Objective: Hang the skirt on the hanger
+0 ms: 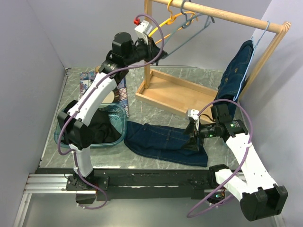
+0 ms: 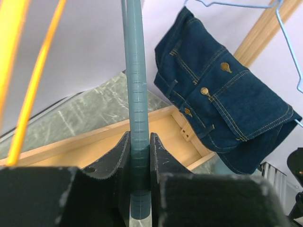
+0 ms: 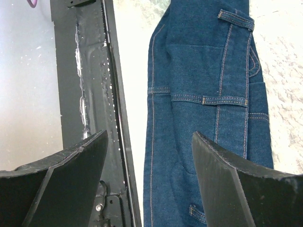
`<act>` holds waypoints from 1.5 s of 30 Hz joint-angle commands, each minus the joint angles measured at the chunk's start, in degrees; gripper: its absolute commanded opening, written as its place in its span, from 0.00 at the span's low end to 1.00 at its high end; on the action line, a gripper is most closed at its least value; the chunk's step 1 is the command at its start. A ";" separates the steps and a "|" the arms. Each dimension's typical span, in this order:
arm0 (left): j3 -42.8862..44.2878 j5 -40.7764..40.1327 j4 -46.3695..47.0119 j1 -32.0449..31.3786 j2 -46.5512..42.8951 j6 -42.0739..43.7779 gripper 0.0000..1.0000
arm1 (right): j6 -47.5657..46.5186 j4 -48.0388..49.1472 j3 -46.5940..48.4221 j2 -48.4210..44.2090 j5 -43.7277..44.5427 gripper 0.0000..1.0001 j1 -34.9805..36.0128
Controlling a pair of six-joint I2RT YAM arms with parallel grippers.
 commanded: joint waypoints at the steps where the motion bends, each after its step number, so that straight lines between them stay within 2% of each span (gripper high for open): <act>1: -0.57 0.64 5.61 -1.93 -5.12 1.54 0.01 | -2.57 -1.74 0.82 -0.74 -1.96 0.79 -0.68; 6: -2.05 0.47 5.34 -2.72 -9.07 3.29 0.01 | -5.37 -4.11 1.26 -1.27 -2.40 0.79 -1.30; 11: -10.48 0.73 7.97 -2.72 -14.44 4.17 0.01 | -6.97 -6.05 3.01 -2.93 -1.96 0.79 -1.39; 16: -14.45 1.08 9.03 -2.72 -17.78 5.32 0.01 | -7.76 -9.64 5.83 -3.38 0.50 0.79 -1.39; 26: -7.51 -1.73 9.21 -2.63 -11.90 2.95 0.01 | -6.53 -10.79 8.29 -3.29 -0.11 0.79 -1.39; 28: -6.45 -1.38 12.19 -2.55 -11.46 1.72 0.01 | -6.44 -11.50 9.17 -3.47 0.32 0.79 -1.39; 35: -4.34 0.11 12.82 -2.63 -11.27 0.31 0.01 | -8.90 -18.35 16.89 -2.41 0.15 0.79 -1.39; 38: -9.34 -0.33 11.59 -2.63 -15.47 1.97 0.01 | -8.99 -20.28 17.96 -2.94 -1.16 0.79 -1.39; 45: -32.42 1.17 10.53 -2.98 -31.04 6.19 0.01 | -3.02 -18.88 19.63 -5.49 -1.52 0.80 -1.30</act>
